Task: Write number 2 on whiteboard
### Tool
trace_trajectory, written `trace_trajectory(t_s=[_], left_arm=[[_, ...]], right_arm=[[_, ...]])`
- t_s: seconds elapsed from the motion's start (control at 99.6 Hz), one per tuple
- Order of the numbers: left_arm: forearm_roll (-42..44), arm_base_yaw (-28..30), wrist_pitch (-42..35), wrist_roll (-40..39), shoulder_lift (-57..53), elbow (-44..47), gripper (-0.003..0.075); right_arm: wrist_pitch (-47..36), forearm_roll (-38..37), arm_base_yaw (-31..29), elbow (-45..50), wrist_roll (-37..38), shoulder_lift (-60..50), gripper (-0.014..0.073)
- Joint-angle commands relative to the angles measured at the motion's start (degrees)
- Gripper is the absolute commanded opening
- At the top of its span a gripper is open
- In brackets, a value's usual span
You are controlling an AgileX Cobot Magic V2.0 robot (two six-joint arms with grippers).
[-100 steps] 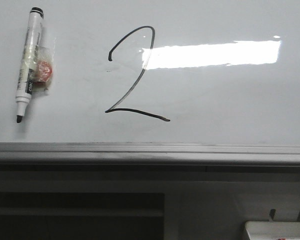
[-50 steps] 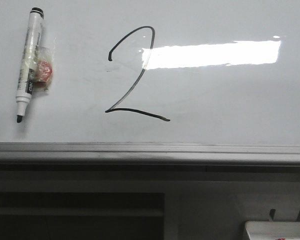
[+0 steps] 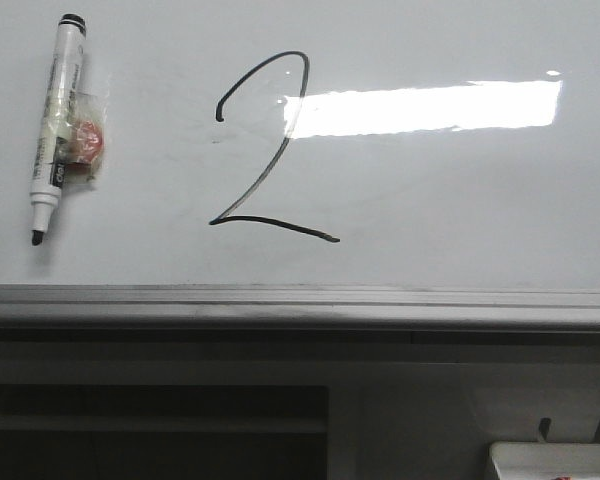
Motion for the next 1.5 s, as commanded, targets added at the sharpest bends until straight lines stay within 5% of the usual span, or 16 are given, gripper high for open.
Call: trace_trajectory(t_s=[0.0, 0.602, 0.652, 0.773, 0.843, 1.034, 1.345, 1.485], left_arm=[[0.1, 0.2, -3.7, -0.6, -1.4, 0.6, -0.002], [0.1, 0.2, -3.7, -0.6, -1.4, 0.6, -0.002], [0.1, 0.2, -3.7, -0.6, -1.4, 0.6, -0.002], [0.1, 0.2, -3.7, -0.6, -1.4, 0.6, -0.002], [0.1, 0.2, -3.7, -0.6, -1.4, 0.6, -0.002], [0.1, 0.2, -3.7, -0.6, -1.4, 0.6, -0.002], [0.1, 0.2, -3.7, -0.6, -1.4, 0.6, -0.002], [0.1, 0.2, -3.7, -0.6, -1.4, 0.6, -0.002]], right_arm=[[-2.6, 0.3, -0.4, -1.5, -0.3, 0.7, -0.006], [-1.0, -0.7, -0.4, -1.4, 1.3, 0.7, -0.006], [-1.7, -8.6, -0.4, -1.5, 8.6, 0.7, -0.006], [-2.9, -42.4, -0.6, -1.5, 45.8, 0.7, -0.006], [-2.3, -55.9, -1.9, -1.5, 59.2, 0.7, -0.006], [-1.3, -57.2, -11.9, -1.5, 60.4, 0.7, -0.006], [1.8, -60.7, -42.2, 0.7, 60.4, 0.7, -0.006], [3.2, -61.4, -50.1, 5.2, 60.4, 0.0, -0.006]])
